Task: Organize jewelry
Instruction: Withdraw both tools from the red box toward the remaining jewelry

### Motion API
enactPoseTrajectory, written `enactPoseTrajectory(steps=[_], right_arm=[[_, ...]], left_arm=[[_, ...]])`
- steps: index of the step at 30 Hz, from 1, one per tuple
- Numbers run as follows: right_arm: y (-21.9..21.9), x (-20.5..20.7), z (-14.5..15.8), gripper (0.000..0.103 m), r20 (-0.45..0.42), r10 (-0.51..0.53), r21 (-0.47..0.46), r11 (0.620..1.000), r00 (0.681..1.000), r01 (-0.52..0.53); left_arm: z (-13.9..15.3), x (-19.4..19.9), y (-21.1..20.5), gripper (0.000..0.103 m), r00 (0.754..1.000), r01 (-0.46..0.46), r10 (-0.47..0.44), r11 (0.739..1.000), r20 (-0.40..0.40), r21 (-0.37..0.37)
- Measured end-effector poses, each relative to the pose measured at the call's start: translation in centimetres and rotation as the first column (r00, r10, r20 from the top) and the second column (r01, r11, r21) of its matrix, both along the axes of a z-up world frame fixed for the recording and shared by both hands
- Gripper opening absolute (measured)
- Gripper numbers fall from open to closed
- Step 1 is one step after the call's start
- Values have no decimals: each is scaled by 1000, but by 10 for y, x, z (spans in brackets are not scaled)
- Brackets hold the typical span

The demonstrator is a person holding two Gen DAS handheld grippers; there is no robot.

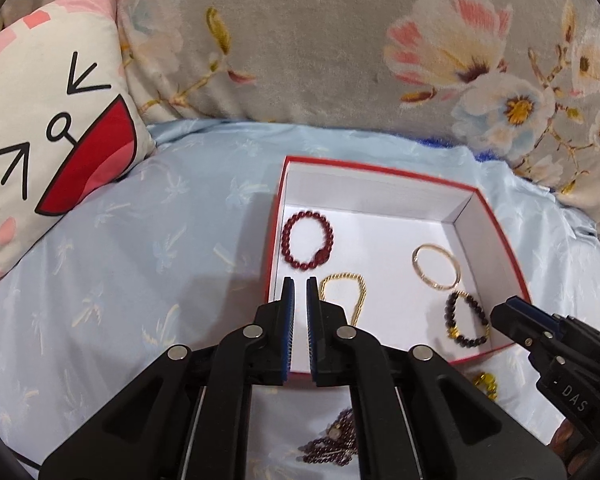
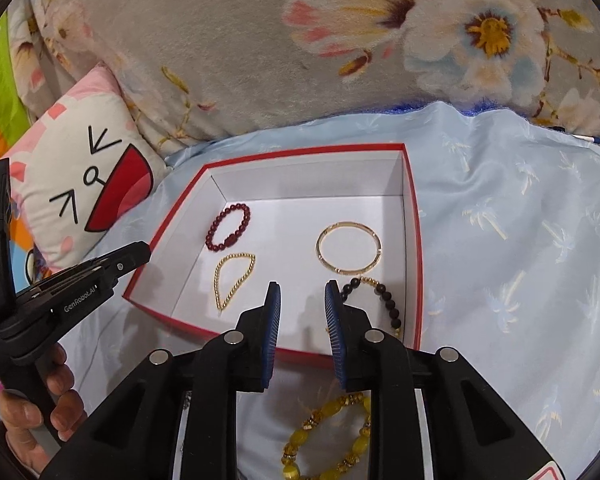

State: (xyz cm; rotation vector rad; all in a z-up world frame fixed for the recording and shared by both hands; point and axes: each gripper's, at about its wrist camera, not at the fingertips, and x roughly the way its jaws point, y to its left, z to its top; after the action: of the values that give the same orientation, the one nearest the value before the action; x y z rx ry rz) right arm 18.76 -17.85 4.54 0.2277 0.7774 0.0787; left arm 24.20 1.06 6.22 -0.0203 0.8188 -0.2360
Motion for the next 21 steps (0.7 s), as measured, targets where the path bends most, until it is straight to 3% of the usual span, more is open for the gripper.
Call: enactPoseTrajectory(steps=[4,12,21], right_arm=[[3,-3,-8,21,-15,1,-22,1000,1000,-1],[1,-16,-10,16,-8,-8,-85,996,1000,7],[-6,-35,5,21,20,-39,-76,996,999,40]], left_arm=[[-15,-6,-2,6,999,14,-13,1000,-39,16],[-19,-28,-10,6,999,41,-40,999,-24,28],[-7,-40,-4,6,1000,22,-22,1000,-4,7]])
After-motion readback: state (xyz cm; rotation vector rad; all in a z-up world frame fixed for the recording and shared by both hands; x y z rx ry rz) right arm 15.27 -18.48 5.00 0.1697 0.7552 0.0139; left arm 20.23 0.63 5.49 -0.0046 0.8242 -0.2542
